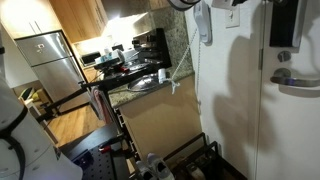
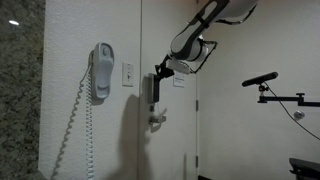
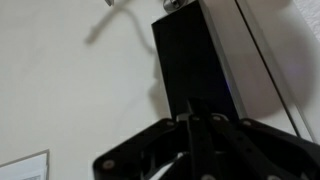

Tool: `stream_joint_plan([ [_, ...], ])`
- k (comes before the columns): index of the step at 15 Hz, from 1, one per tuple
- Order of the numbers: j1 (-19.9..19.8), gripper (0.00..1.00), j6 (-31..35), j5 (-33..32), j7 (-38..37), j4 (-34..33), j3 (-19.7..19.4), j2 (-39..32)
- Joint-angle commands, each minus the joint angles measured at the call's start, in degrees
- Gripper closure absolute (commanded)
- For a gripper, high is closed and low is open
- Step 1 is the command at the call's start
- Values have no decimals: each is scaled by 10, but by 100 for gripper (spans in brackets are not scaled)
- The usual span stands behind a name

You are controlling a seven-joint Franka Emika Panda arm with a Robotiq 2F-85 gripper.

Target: Push a button on the digital lock on the door

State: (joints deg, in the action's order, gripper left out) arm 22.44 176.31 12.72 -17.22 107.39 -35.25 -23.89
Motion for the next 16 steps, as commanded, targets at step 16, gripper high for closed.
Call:
stream_joint_plan([
  [16,-12,100,13,-10,51,-30,12,-14],
])
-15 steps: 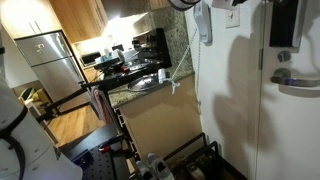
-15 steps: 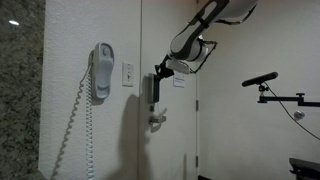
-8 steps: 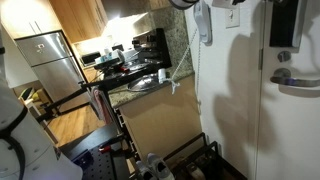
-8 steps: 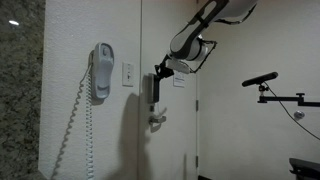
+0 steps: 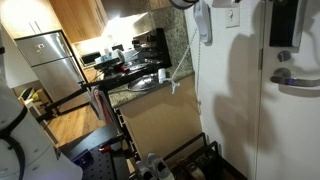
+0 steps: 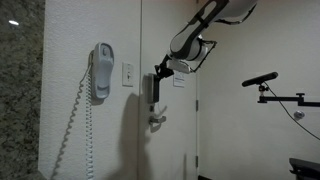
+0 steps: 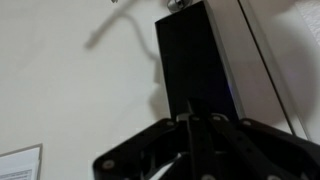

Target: Push a button on the digital lock on the door

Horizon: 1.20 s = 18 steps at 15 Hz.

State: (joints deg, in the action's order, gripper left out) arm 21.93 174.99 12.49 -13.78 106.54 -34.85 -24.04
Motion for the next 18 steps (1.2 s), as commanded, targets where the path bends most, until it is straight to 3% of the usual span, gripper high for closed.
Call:
stream_joint_plan([
  [1,-8,100,28,-7,23,-21,12,-12],
  [11,-12,100,39,-3,64,-30,22,-13],
  [18,-43,100,110,-2,98,-10,62,-9],
])
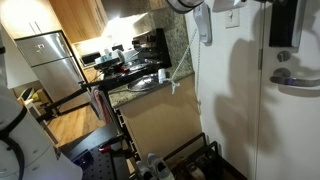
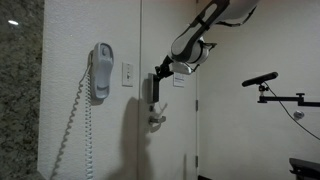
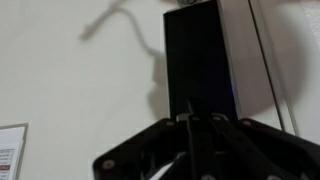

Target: Push a button on the digital lock on the door

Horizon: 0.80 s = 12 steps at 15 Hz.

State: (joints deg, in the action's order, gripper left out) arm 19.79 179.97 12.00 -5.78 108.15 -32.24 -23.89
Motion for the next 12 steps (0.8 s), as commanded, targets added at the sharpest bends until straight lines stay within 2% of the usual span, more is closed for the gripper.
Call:
stream_joint_plan([
  [1,-21,100,73,0,14,-23,33,-14],
  [4,-30,100,92,-5,10,-16,43,-14],
  [5,-24,100,87,-5,6,-15,35,-15],
  [10,109,100,0,-1,-28,15,-128,-21],
  [12,156,100,-27,-5,-41,30,-179,-20],
])
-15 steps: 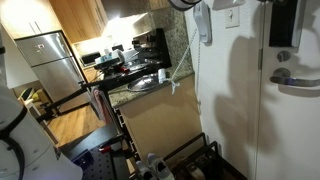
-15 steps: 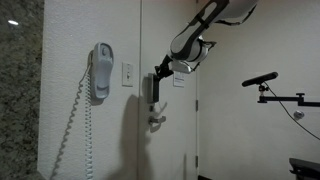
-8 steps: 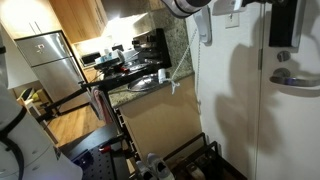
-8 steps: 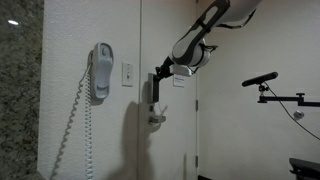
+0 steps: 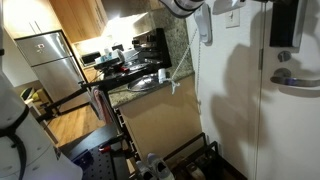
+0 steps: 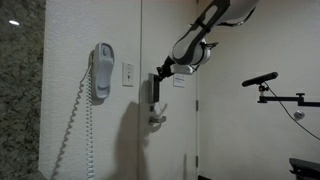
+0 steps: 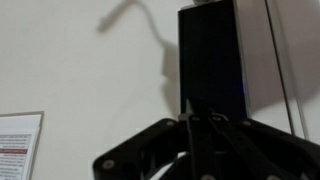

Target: Push a button on the digital lock on the door

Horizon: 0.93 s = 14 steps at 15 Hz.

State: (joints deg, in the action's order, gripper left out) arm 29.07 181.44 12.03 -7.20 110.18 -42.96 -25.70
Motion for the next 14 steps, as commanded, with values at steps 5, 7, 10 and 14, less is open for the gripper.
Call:
stream_joint_plan([
  [5,157,100,-108,-15,-41,55,-159,3],
  [7,192,100,-110,-13,-43,80,-185,4],
  [10,248,100,-92,-7,-55,130,-233,7],
  [14,352,100,-27,6,-88,220,-337,5],
])
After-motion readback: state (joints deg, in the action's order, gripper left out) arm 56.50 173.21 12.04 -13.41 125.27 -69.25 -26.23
